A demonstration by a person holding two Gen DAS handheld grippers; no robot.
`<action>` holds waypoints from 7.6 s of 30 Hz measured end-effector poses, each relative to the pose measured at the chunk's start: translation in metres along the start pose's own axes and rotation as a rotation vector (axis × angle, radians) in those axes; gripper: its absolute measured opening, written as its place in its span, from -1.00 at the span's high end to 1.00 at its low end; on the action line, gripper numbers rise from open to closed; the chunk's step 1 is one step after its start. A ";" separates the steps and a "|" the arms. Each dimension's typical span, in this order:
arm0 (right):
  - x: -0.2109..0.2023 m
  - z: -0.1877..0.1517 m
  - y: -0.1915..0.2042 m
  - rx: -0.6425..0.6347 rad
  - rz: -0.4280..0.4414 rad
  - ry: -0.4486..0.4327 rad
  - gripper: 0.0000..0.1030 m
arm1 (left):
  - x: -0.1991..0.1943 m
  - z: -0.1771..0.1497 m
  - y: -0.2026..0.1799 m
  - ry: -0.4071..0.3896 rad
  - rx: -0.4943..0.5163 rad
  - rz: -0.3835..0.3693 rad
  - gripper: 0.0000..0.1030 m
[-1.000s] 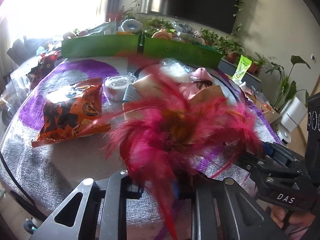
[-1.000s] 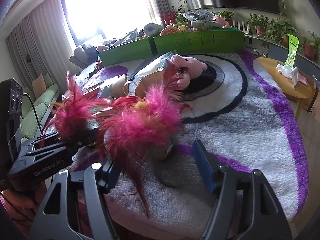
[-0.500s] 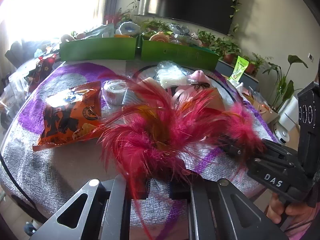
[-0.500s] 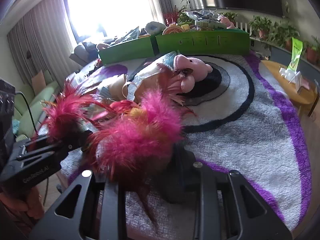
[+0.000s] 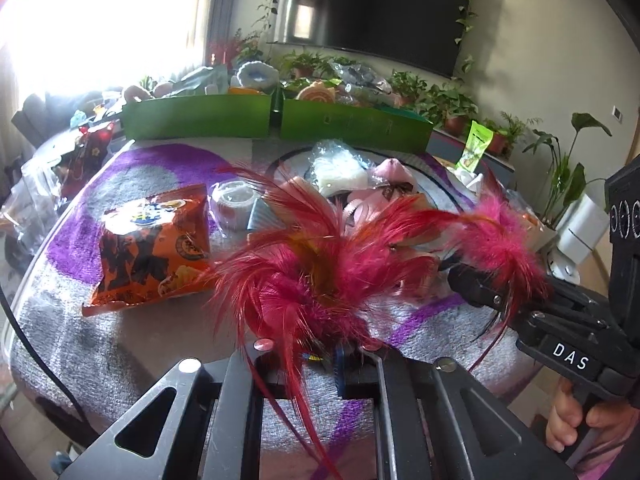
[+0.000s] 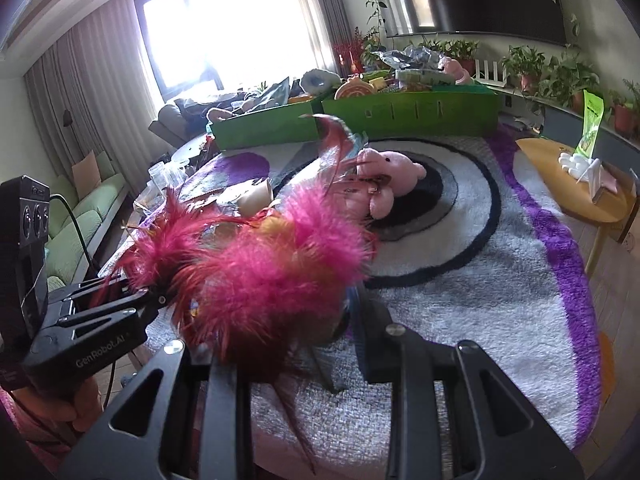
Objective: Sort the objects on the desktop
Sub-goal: 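Close left tool on the red feathers while right tool closes on the pink feathers, then lift and carry both feather clips over to the green boxes, then lower both feather clips into the green box and open both tools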
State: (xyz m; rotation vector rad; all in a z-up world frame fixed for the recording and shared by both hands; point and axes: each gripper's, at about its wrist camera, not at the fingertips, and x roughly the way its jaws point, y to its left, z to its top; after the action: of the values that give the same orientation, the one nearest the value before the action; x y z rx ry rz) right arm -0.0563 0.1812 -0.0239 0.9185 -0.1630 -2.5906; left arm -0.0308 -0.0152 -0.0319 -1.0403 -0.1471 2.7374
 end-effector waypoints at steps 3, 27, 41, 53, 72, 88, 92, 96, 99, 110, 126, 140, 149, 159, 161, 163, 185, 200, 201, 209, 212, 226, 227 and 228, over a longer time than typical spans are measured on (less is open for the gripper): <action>0.002 -0.001 -0.002 0.008 -0.001 0.011 0.47 | -0.002 0.001 -0.001 -0.005 0.013 -0.006 0.90; 0.003 -0.010 -0.003 0.015 0.007 0.027 0.47 | 0.009 -0.017 -0.012 0.072 0.031 -0.006 0.89; -0.008 0.000 -0.002 0.006 0.019 -0.012 0.47 | -0.007 -0.001 -0.015 -0.005 0.069 0.006 0.89; -0.023 0.035 0.017 -0.069 0.043 -0.104 0.47 | -0.014 0.029 -0.010 -0.070 0.075 0.028 0.89; -0.020 0.080 0.037 -0.134 0.078 -0.195 0.46 | -0.013 0.083 0.008 -0.141 0.083 0.079 0.89; 0.022 0.145 0.063 -0.127 0.011 -0.213 0.46 | 0.010 0.148 0.052 -0.160 0.111 0.010 0.89; 0.028 0.156 0.071 -0.136 0.000 -0.224 0.46 | 0.011 0.158 0.064 -0.163 0.102 0.019 0.89; 0.035 0.166 0.080 -0.150 0.004 -0.218 0.46 | 0.010 0.164 0.075 -0.166 0.088 0.028 0.89; 0.038 0.174 0.086 -0.165 0.008 -0.218 0.46 | 0.010 0.171 0.082 -0.172 0.082 0.039 0.89; 0.047 0.196 0.098 -0.186 0.013 -0.240 0.45 | 0.007 0.194 0.094 -0.209 0.100 0.071 0.89; 0.072 0.234 0.109 -0.182 0.029 -0.231 0.45 | 0.026 0.229 0.114 -0.191 0.092 0.079 0.89; 0.119 0.287 0.114 -0.139 0.048 -0.188 0.45 | 0.050 0.280 0.142 -0.197 0.078 0.101 0.89; 0.145 0.312 0.117 -0.134 0.045 -0.158 0.45 | 0.077 0.300 0.157 -0.157 0.061 0.123 0.89; 0.180 0.338 0.114 -0.127 0.032 -0.123 0.45 | 0.111 0.325 0.172 -0.108 0.059 0.148 0.89; 0.189 0.343 0.112 -0.119 0.022 -0.110 0.45 | 0.119 0.334 0.177 -0.097 0.056 0.150 0.89; 0.200 0.348 0.108 -0.103 0.024 -0.085 0.45 | 0.128 0.342 0.183 -0.082 0.039 0.151 0.89; 0.303 0.361 0.075 0.010 -0.015 0.073 0.45 | 0.232 0.369 0.237 0.054 -0.101 0.155 0.89; 0.325 0.368 0.074 0.018 -0.024 0.090 0.44 | 0.262 0.364 0.250 0.088 -0.133 0.186 0.89; 0.324 0.369 0.073 0.017 -0.025 0.088 0.44 | 0.263 0.364 0.249 0.088 -0.129 0.187 0.89; 0.327 0.372 0.073 0.022 -0.037 0.078 0.47 | 0.261 0.361 0.251 0.099 -0.116 0.196 0.89; 0.333 0.370 0.074 0.014 -0.043 0.099 0.43 | 0.257 0.359 0.252 0.102 -0.117 0.203 0.81; 0.330 0.372 0.077 0.030 -0.041 0.091 0.44 | 0.223 0.358 0.239 0.018 -0.061 0.200 -0.16; 0.327 0.373 0.078 0.025 -0.045 0.086 0.44 | 0.221 0.358 0.239 0.015 -0.062 0.199 -0.16; 0.324 0.373 0.080 0.018 -0.050 0.080 0.44 | 0.219 0.360 0.240 0.009 -0.066 0.200 -0.16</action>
State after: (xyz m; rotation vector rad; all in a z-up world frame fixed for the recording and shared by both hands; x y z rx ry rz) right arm -0.4946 -0.0270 0.0968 1.0435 -0.1431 -2.5968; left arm -0.4679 -0.2050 0.0552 -1.1415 -0.1394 2.9234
